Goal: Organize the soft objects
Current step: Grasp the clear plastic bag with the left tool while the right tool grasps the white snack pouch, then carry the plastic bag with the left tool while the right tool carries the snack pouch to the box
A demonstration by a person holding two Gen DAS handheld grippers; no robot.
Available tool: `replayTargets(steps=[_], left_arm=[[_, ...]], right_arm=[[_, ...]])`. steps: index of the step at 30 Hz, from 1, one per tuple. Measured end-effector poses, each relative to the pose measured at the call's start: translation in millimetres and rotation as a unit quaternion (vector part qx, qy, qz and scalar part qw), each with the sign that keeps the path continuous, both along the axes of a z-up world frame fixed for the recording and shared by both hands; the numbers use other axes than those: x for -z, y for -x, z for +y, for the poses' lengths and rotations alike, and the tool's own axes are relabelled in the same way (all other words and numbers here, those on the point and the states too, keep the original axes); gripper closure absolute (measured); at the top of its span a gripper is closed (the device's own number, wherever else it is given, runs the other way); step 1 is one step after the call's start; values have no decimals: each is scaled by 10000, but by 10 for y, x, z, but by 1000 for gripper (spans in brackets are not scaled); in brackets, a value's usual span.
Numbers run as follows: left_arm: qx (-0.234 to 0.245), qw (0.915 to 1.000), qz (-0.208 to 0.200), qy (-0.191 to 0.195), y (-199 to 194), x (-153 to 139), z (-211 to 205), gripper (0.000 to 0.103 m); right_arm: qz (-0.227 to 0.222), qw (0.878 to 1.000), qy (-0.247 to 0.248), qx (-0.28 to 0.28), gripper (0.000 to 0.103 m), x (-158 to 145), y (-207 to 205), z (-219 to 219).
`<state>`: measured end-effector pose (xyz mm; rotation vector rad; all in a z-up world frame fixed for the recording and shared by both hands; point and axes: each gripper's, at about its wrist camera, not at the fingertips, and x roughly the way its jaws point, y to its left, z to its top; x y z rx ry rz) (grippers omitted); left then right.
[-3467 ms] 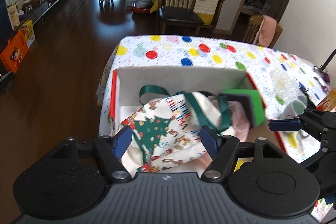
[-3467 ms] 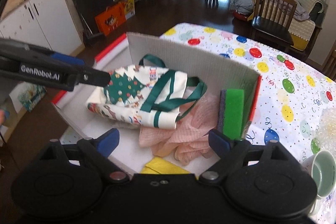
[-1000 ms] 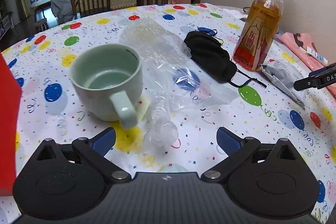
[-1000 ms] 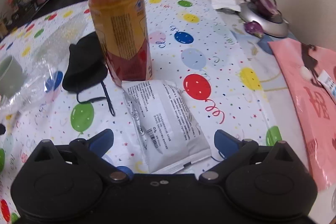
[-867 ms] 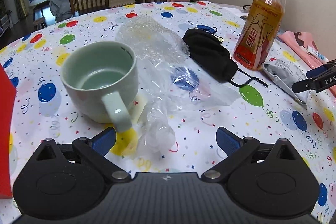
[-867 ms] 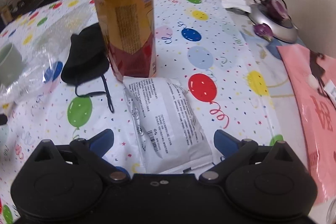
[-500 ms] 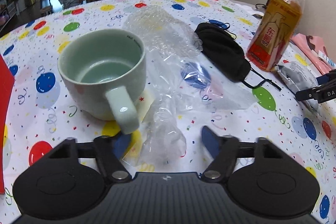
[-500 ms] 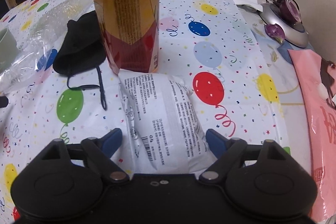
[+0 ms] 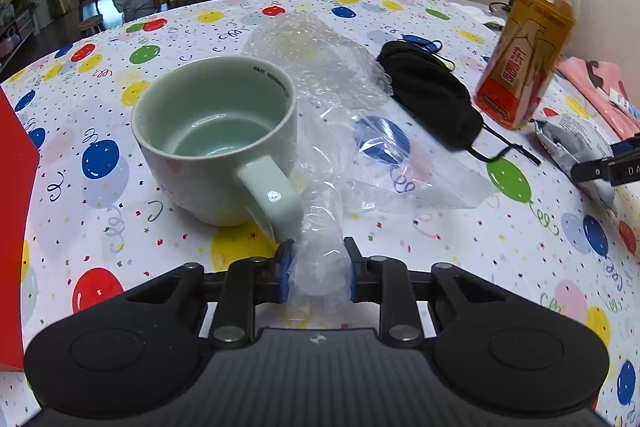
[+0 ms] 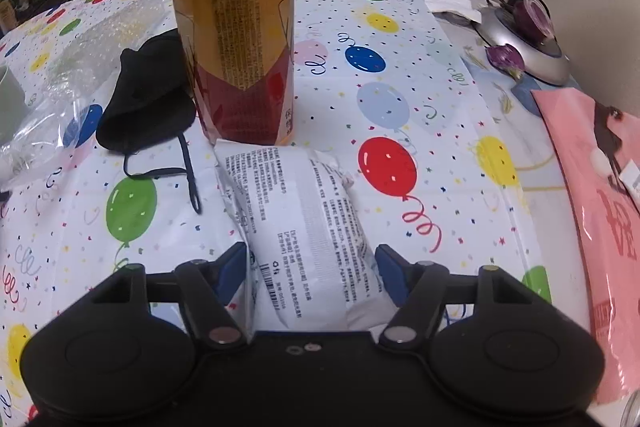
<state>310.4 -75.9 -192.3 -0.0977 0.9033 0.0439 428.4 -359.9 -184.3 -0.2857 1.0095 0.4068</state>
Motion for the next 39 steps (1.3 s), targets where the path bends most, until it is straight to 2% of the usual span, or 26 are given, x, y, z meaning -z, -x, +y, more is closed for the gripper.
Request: replayTargets(steps=[6, 16, 27, 39], left_arm=[[199, 9998, -64, -13, 109, -56, -31, 83], [374, 9989, -221, 164, 330, -269, -3, 83], [493, 9969, -398, 476, 664, -568, 152, 83], [620, 9912, -840, 816, 1118, -1023, 503, 83]], right_arm=[[-40, 9997, -116, 233, 45, -89, 148, -37], [29, 9960, -648, 611, 46, -391, 550, -63], [-161, 9943, -950, 459, 46, -865, 995, 325], [-494, 9885, -1415, 219, 46, -1371, 1345, 735]])
